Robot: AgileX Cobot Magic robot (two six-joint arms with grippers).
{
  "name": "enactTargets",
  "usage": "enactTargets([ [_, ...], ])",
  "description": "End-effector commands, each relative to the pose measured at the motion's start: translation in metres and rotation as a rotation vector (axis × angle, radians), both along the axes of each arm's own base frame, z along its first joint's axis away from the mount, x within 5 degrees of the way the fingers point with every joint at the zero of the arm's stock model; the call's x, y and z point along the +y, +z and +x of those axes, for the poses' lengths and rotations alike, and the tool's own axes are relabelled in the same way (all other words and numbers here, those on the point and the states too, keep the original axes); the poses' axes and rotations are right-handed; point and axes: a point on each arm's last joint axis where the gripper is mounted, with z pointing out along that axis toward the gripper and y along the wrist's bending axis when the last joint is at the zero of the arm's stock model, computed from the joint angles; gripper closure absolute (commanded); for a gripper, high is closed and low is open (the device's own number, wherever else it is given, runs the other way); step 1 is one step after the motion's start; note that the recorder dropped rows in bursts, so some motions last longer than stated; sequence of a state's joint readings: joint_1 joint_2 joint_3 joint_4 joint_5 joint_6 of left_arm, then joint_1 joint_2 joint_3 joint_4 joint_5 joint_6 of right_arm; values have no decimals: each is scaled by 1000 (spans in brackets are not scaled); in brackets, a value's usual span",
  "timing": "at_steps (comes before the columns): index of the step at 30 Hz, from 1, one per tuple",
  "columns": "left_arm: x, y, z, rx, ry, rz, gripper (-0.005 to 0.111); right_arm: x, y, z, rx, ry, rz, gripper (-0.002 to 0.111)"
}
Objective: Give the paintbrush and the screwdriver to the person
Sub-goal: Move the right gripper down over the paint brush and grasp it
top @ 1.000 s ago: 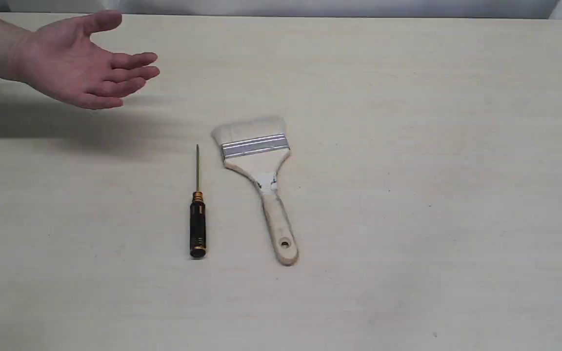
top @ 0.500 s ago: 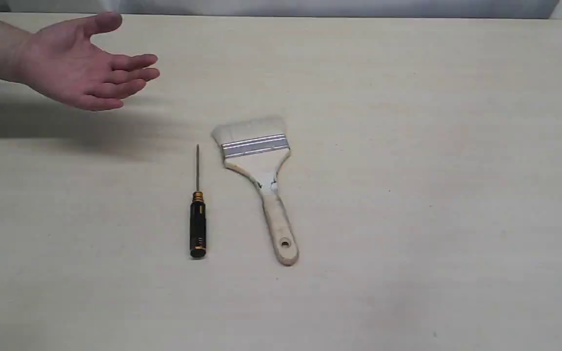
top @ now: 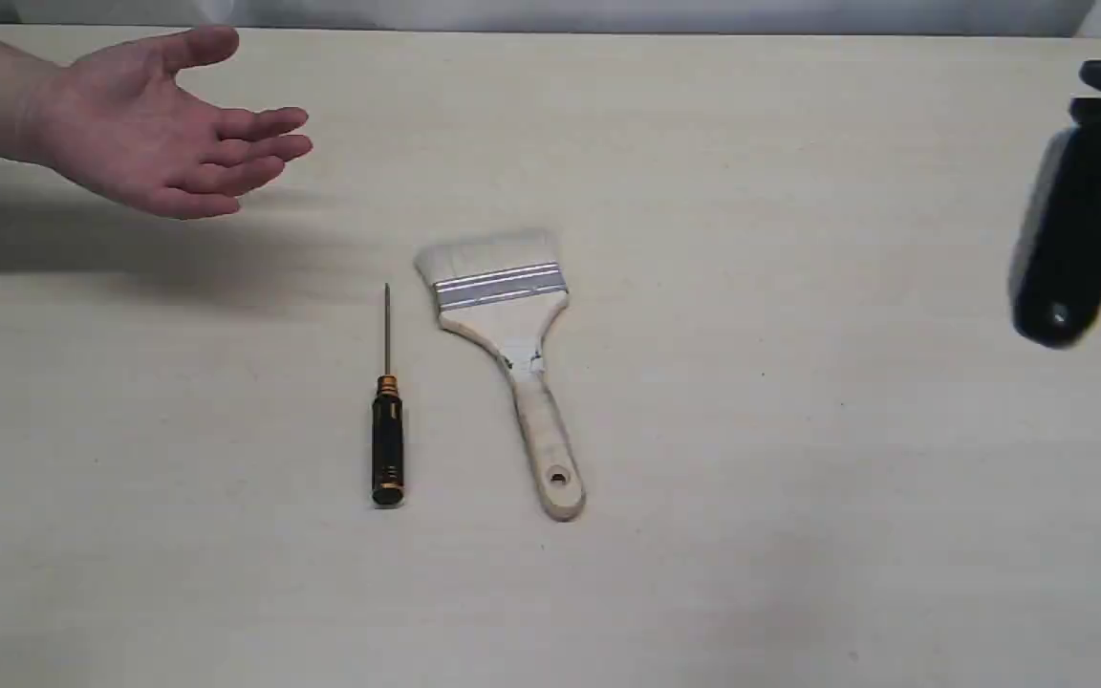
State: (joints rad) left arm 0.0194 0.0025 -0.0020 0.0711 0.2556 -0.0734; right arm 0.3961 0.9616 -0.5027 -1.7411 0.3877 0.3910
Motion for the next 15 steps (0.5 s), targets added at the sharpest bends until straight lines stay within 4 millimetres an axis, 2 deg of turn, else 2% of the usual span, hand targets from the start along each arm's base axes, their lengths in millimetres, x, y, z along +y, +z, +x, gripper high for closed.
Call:
enactTargets([
  [1,-1,0,0,-6,-9,-4,107,22,14,15,9,-201,671,93],
  [3,-1,0,0,-6,-9,-4,107,37,21,25,57,-273,979,93],
  [4,-1,0,0,-6,-9,-4,107,50,23,31,117,-256,1050,93],
  [6,-1,0,0,-6,-9,-4,107,71,19,39,218,-188,1059,89],
  [8,-1,0,0,-6,-9,-4,107,93,18,46,303,-141,1099,77],
  [10,-1,0,0,-6,-9,-4,107,114,13,54,369,-163,1147,61],
  [11,-1,0,0,-6,-9,-4,107,121,11,58,384,-179,1152,56],
  [13,-1,0,0,-6,-9,-4,107,140,2,69,425,-247,1172,51],
  [15,-1,0,0,-9,-9,-4,107,152,-5,77,445,-287,1143,51],
])
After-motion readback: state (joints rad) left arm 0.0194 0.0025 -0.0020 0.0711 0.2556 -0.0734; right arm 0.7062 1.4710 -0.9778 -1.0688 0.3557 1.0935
